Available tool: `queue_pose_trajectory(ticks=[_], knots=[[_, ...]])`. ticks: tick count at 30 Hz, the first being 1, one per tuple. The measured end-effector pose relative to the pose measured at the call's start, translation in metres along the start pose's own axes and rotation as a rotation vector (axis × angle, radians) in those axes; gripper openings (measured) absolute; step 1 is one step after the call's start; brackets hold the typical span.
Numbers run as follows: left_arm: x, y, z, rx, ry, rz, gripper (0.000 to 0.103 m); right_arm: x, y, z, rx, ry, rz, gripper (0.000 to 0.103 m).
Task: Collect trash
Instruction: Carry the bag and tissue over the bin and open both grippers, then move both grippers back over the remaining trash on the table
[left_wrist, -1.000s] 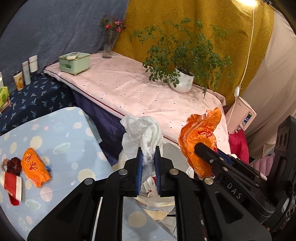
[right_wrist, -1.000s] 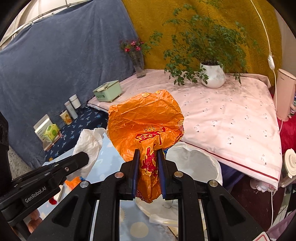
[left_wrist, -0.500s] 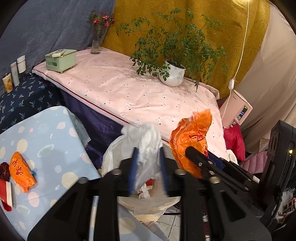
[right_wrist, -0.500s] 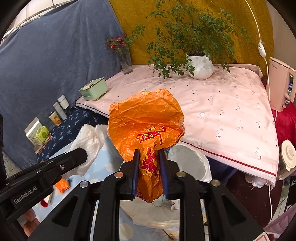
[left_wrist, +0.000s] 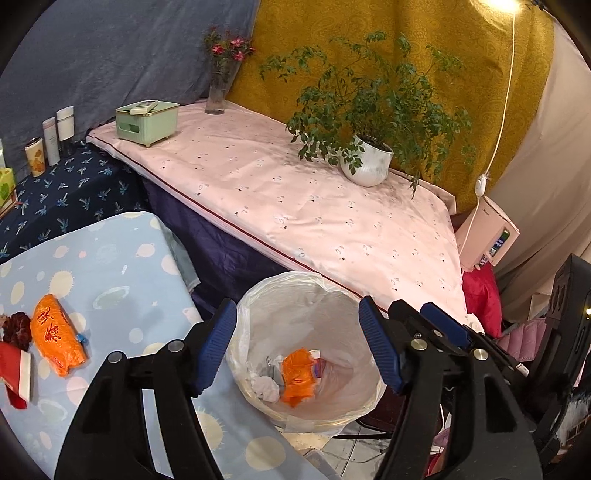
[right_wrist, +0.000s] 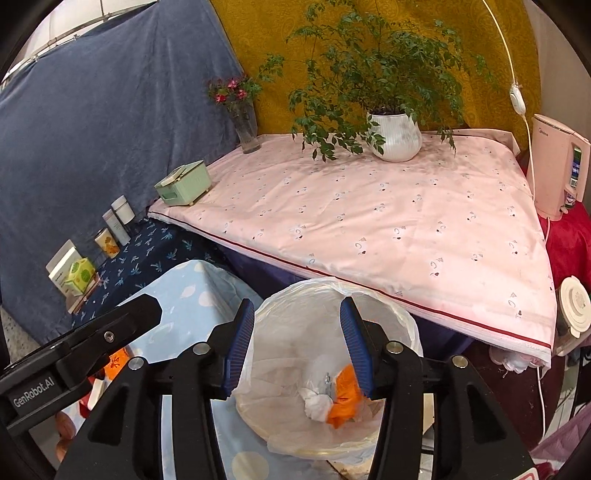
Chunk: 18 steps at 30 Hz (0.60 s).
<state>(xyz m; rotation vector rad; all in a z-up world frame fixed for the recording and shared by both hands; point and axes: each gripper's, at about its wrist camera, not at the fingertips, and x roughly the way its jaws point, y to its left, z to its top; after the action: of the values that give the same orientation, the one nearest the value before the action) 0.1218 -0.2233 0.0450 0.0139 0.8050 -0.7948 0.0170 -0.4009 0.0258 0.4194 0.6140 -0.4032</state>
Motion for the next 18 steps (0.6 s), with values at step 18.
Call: queue_pose_trajectory(ticks=[18], knots=[[-0.034,0.061,-0.011,-0.094,-0.041,0.079,0.065,-0.004,0.056,-0.006,-0.077,0.007,0.052,0.049]])
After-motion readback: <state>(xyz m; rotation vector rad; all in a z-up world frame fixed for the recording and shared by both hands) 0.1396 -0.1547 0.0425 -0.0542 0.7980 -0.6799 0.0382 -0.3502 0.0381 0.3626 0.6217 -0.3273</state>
